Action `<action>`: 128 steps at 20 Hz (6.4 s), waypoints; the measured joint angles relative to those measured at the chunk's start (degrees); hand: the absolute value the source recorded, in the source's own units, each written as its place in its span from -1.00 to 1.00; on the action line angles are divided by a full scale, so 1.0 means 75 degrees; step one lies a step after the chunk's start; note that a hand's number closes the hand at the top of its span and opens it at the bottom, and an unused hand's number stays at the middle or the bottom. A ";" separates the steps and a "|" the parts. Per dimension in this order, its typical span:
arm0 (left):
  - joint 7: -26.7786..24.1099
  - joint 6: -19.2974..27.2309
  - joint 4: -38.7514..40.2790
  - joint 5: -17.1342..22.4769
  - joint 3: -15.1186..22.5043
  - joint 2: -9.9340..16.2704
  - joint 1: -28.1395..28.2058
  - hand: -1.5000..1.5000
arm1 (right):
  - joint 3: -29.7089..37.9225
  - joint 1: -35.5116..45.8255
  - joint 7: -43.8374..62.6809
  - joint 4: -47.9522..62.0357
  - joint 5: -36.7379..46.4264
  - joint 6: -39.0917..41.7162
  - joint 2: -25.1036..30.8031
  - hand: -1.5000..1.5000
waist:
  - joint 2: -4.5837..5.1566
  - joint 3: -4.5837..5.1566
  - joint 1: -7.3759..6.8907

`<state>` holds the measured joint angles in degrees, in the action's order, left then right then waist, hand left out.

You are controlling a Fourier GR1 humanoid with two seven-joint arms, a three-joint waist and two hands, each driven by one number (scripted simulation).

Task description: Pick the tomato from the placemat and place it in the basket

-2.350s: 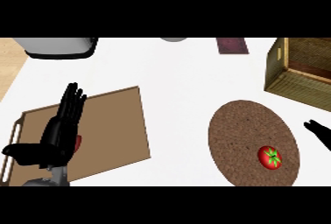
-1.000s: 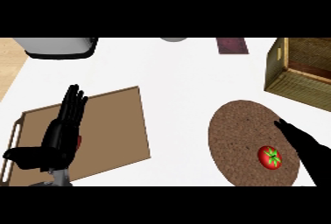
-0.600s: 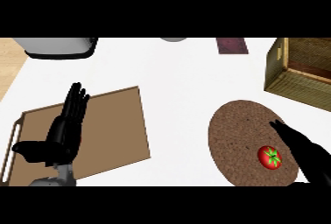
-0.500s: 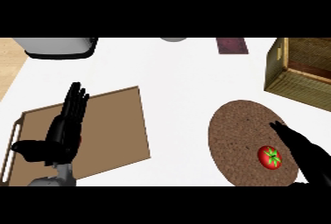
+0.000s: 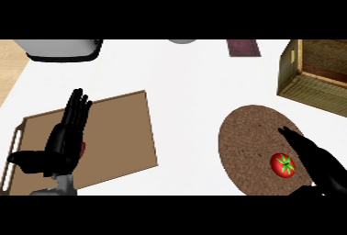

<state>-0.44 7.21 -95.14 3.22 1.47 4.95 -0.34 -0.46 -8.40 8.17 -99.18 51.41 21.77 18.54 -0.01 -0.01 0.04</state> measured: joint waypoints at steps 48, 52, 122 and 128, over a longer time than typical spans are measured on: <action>0.0294 -0.0120 -0.0231 -0.0359 -0.0010 -0.0368 -0.0062 0.00 | 0.0042 0.5098 0.2084 0.3965 0.1527 -0.3166 -0.2397 1.00 | 0.0021 -0.0003 -0.0170; 0.0207 -0.0131 -0.0175 -0.0335 -0.0095 -0.0334 -0.0015 0.00 | 0.0029 0.5422 0.2341 0.2901 0.0955 -0.3345 -0.2443 1.00 | -0.0021 0.0002 -0.0050; 0.0205 -0.0277 -0.0196 -0.0394 -0.0233 -0.0406 -0.0021 0.00 | 0.3416 0.5939 -0.0332 0.7313 -0.1166 -0.3725 0.2341 -1.00 | 0.0016 -0.0003 -0.0072; 0.0126 -0.0196 -0.0198 -0.0476 -0.0096 -0.0486 0.0061 0.00 | 0.3779 0.6028 -0.1277 0.7891 -0.1679 -0.4203 0.2483 -1.00 | 0.0017 -0.0001 -0.0073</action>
<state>0.50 5.74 -96.62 -0.35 0.75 1.30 0.12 27.88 36.81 -1.40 -40.00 38.82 -9.75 37.16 0.11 -0.02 -0.51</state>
